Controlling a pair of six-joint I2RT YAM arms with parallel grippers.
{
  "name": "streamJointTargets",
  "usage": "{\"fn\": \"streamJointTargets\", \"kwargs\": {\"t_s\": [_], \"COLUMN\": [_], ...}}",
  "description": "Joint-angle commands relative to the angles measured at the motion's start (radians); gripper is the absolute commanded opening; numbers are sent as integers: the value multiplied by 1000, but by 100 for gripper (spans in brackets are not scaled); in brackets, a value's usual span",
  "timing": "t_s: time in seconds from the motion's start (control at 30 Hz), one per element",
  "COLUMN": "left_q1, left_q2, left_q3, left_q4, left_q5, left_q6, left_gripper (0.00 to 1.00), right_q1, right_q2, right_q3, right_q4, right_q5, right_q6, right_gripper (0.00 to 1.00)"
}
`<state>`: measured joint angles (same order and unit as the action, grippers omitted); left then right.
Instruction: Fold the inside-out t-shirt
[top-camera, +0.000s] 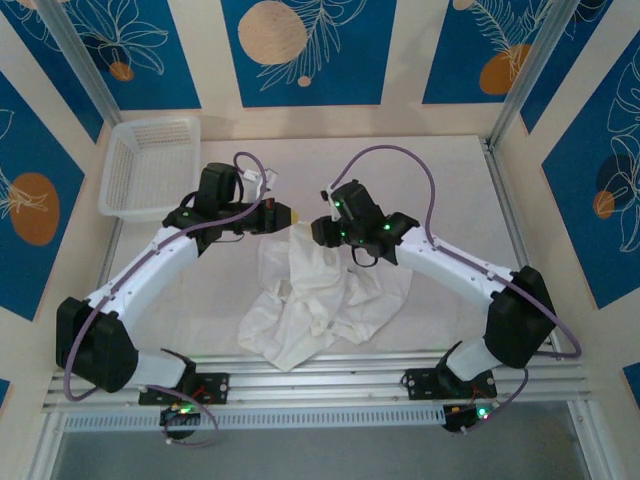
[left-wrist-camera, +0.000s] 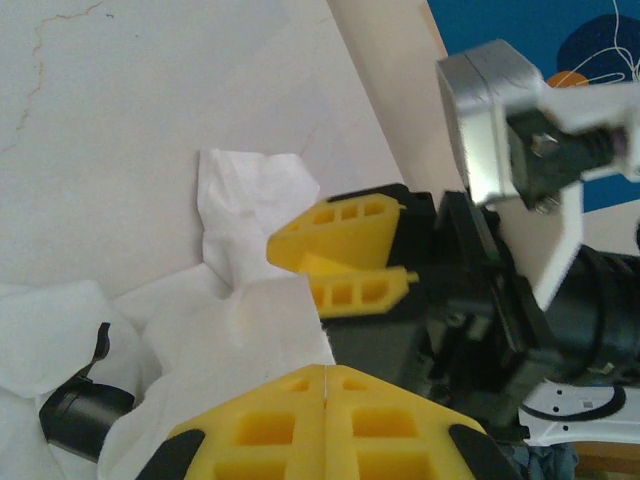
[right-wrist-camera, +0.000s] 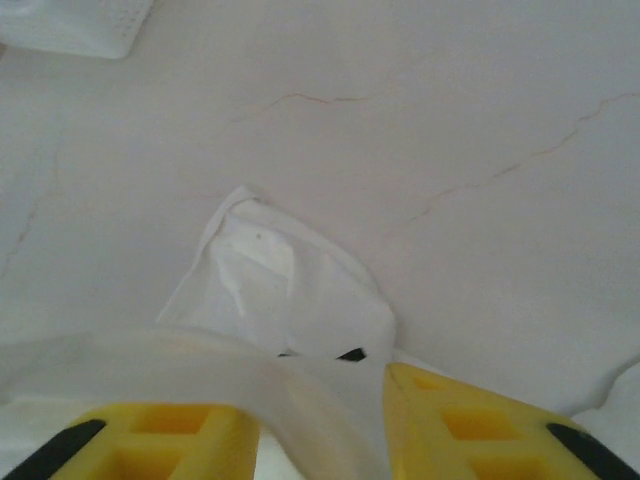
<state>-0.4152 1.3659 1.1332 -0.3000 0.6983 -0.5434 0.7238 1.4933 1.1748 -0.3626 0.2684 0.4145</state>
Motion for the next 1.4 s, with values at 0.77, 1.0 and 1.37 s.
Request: {"fn": "streamJointTargets", "kwargs": {"t_s": [0.77, 1.0, 1.37], "left_q1": [-4, -4, -4], "left_q2": [-8, -5, -34], "left_q3": [18, 14, 20], "left_q4": [-21, 0, -62], "left_q5": [-22, -16, -52], "left_q6": [28, 3, 42], "left_gripper": [0, 0, 0], "right_q1": [-191, -53, -107], "right_q2": [-267, -96, 75], "right_q3": [-179, -11, 74], "right_q4": [-155, -183, -268], "right_q5": [-459, -52, -68], "right_q6": [79, 53, 74], "right_gripper": [46, 63, 36]}}
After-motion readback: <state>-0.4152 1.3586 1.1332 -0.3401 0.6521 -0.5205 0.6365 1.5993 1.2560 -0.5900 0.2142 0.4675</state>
